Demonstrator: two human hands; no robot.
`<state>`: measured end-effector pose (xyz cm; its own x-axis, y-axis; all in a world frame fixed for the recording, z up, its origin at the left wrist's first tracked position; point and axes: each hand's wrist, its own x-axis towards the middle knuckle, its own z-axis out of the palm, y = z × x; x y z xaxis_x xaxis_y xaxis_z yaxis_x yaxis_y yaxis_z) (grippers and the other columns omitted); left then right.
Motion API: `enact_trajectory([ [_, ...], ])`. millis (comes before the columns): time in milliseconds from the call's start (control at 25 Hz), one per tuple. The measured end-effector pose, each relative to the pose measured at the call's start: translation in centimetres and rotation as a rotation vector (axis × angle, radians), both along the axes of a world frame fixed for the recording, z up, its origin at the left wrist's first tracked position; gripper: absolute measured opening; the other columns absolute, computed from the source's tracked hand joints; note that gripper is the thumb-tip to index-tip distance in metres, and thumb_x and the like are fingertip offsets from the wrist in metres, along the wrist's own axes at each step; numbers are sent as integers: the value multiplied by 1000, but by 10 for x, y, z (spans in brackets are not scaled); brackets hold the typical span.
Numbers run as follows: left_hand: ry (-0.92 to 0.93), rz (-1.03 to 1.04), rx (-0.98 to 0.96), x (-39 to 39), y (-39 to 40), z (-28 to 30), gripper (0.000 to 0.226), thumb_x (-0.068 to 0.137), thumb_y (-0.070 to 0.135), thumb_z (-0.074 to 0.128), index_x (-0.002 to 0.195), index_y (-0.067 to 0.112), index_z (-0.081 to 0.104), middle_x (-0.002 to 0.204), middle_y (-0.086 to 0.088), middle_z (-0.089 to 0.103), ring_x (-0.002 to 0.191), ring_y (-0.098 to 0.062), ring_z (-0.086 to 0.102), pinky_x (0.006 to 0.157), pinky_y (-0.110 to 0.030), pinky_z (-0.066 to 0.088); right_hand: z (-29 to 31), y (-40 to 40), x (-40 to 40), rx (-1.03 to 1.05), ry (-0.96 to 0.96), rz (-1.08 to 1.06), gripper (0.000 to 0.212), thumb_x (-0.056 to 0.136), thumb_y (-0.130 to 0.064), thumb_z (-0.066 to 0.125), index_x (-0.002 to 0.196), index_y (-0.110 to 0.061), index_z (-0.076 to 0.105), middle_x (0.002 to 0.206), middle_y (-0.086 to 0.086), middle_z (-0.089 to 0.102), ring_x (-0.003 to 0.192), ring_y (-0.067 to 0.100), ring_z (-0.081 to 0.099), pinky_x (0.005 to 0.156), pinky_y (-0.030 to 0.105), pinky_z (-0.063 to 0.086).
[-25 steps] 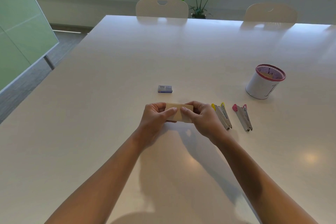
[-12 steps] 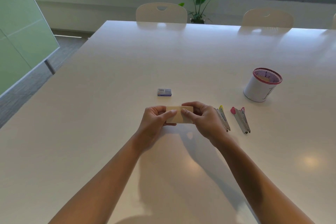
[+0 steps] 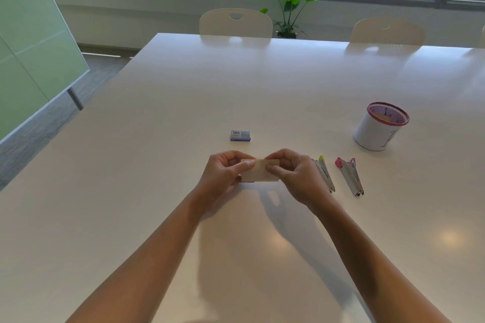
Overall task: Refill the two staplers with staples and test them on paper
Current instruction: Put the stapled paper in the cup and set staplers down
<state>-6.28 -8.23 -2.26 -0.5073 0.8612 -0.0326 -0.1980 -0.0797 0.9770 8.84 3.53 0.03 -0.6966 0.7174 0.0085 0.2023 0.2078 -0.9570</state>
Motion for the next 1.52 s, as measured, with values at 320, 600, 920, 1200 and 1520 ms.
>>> enact_trajectory([
  [320, 386, 142, -108, -13, -3, 10, 7, 86, 21, 78, 91, 24, 77, 91, 3, 77, 86, -8, 72, 80, -22, 54, 16, 9, -3, 96, 120, -120, 21, 86, -14, 76, 103, -22, 68, 83, 3, 76, 78, 13, 73, 71, 29, 56],
  [600, 736, 339, -121, -5, 28, 6, 22, 82, 4, 68, 98, 17, 76, 112, 3, 70, 111, -8, 58, 93, -9, 38, 57, 91, 36, 330, 240, -464, 17, 84, -23, 77, 96, -21, 64, 83, 0, 74, 68, 1, 66, 59, 14, 47],
  [920, 743, 399, -96, 13, 71, 4, 22, 80, -2, 62, 91, 13, 74, 88, 14, 60, 96, -12, 55, 91, -25, 45, 88, 175, 89, 716, 161, -636, 19, 87, -21, 66, 103, -12, 71, 90, 3, 73, 79, 9, 67, 73, 9, 50],
  [1200, 696, 433, -103, 14, 77, 1, 19, 82, -1, 64, 83, 15, 74, 82, 15, 67, 80, 1, 58, 73, -5, 41, 72, 221, 109, 827, -58, -562, 18, 88, -6, 64, 103, -8, 73, 98, 16, 75, 92, 25, 70, 79, 11, 47],
  [1520, 719, 409, -141, 13, 79, -1, 15, 80, 3, 65, 78, 16, 73, 78, 13, 67, 76, -1, 57, 68, -5, 40, 63, 233, 101, 691, -232, -445, 24, 90, -8, 69, 113, -12, 73, 103, 12, 75, 97, 24, 70, 90, 25, 48],
])
